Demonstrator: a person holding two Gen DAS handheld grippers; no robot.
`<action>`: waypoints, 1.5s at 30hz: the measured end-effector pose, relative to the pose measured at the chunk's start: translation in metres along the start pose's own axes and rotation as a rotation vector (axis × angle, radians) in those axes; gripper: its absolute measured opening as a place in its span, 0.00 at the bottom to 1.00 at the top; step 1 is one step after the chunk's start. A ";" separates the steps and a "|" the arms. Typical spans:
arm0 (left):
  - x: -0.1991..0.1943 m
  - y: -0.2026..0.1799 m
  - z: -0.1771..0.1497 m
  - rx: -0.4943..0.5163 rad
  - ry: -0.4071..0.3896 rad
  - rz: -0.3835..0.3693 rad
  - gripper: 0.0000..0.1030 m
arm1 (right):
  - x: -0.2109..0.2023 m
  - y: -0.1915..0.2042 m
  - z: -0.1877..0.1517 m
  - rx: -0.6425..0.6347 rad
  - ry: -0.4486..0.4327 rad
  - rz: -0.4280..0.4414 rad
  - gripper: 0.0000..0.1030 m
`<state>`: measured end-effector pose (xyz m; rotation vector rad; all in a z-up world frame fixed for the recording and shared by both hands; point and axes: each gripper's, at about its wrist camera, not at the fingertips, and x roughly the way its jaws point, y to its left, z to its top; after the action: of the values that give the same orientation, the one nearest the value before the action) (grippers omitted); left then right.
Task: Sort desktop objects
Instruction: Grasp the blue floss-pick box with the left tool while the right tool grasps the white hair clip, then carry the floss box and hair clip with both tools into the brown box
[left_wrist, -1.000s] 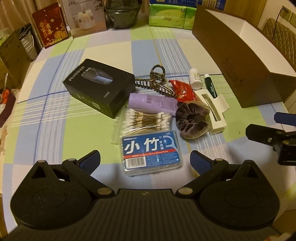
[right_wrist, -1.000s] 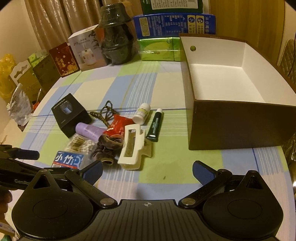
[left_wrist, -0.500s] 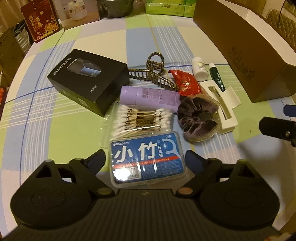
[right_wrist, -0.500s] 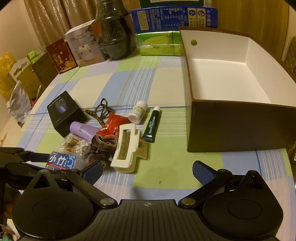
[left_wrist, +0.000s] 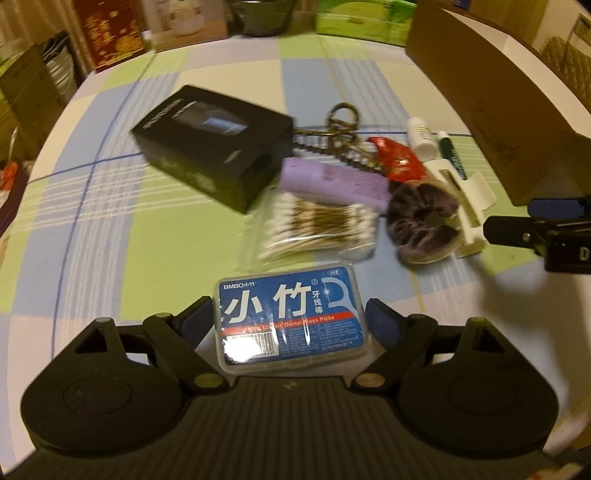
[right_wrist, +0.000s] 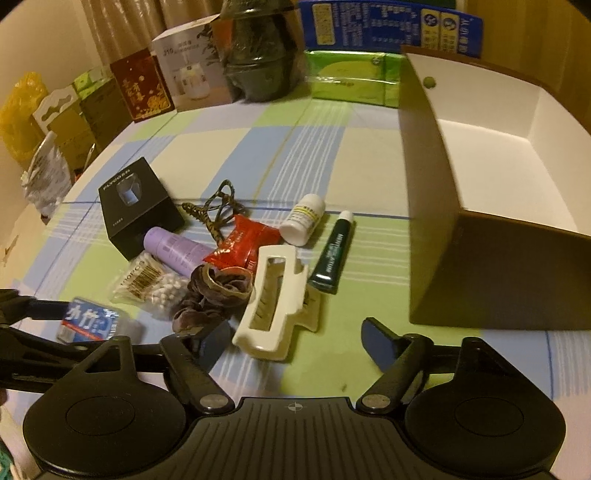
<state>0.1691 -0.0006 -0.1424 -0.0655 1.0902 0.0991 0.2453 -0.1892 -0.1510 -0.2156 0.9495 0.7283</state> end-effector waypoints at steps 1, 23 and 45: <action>-0.001 0.004 -0.001 -0.012 0.001 0.007 0.84 | 0.004 0.001 0.001 -0.005 0.002 0.000 0.71; 0.002 0.040 -0.004 -0.149 0.009 0.093 0.84 | -0.001 -0.009 -0.026 -0.111 0.069 -0.005 0.38; 0.004 0.024 -0.015 -0.080 0.035 0.090 0.82 | -0.008 -0.012 -0.035 -0.159 0.023 -0.063 0.37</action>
<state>0.1551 0.0220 -0.1525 -0.0906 1.1239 0.2233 0.2272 -0.2187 -0.1668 -0.3924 0.9037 0.7445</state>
